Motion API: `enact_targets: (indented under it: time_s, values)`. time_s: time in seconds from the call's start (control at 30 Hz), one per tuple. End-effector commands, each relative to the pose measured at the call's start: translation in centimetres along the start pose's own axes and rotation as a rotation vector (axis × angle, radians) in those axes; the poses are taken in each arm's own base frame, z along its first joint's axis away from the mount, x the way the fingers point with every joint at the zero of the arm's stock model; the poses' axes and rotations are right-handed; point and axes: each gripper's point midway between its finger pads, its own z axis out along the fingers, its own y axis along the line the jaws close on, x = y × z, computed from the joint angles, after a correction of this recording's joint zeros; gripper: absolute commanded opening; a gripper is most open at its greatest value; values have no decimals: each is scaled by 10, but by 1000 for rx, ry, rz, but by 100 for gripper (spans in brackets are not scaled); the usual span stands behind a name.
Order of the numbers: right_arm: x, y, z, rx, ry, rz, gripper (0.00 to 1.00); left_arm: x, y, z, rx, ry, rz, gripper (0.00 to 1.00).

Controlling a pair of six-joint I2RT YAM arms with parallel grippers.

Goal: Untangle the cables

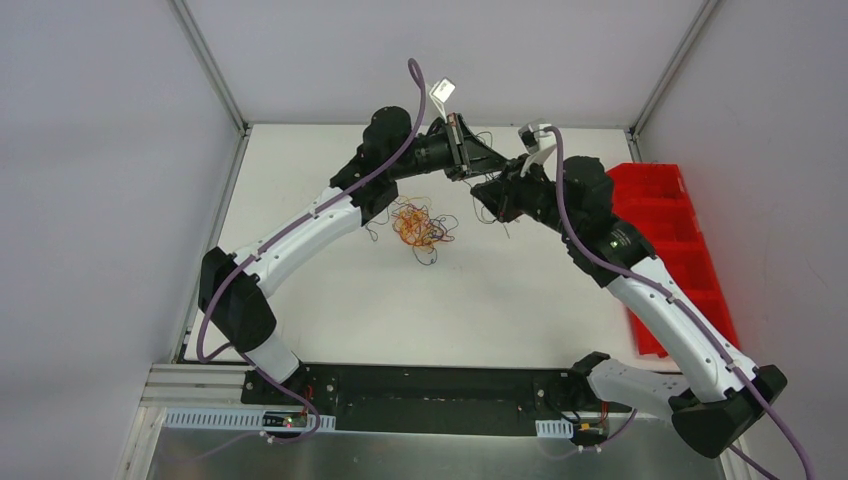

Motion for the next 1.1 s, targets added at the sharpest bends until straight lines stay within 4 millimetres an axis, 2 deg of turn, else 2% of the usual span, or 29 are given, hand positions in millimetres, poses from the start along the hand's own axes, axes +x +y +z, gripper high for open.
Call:
enact_targets:
  time_s: [0.0,0.23,0.3,0.43,0.57,0.63,0.7,0.73,0.8,0.83,0.87,0.97,1.07]
  values:
    - [-39,22,-9,-78,-110,-39,0,-4,1,2,-45,-10,51,0]
    - [-44,22,-27,-84,-124,-45,0,-12,35,-18,-178,-30,111,0]
    - [-44,22,-30,-85,-122,-45,0,-10,39,-21,-186,-20,135,0]
    - [-46,7,-33,-25,-114,-75,0,0,40,-26,-174,48,222,0]
    - [-44,-7,-41,1,-94,-117,0,12,37,-40,-109,118,329,0]
    - [-34,-5,-44,-37,-47,-131,0,18,30,-45,-41,157,388,0]
    - [-16,9,-49,-137,50,-132,2,24,21,-49,33,202,451,0]
    - [-6,17,-52,-186,100,-122,15,26,16,-51,66,222,482,0]
    - [0,28,-60,-240,141,-108,47,28,8,-56,122,250,540,0]
    - [0,31,-65,-251,150,-102,63,30,4,-58,154,267,567,0]
    - [-3,34,-69,-254,146,-98,73,35,0,-62,192,295,595,0]
    - [-20,43,-82,-258,121,-49,81,47,-5,-74,274,355,712,0]
    - [-37,51,-85,-269,97,47,82,59,-9,-87,340,391,816,0]
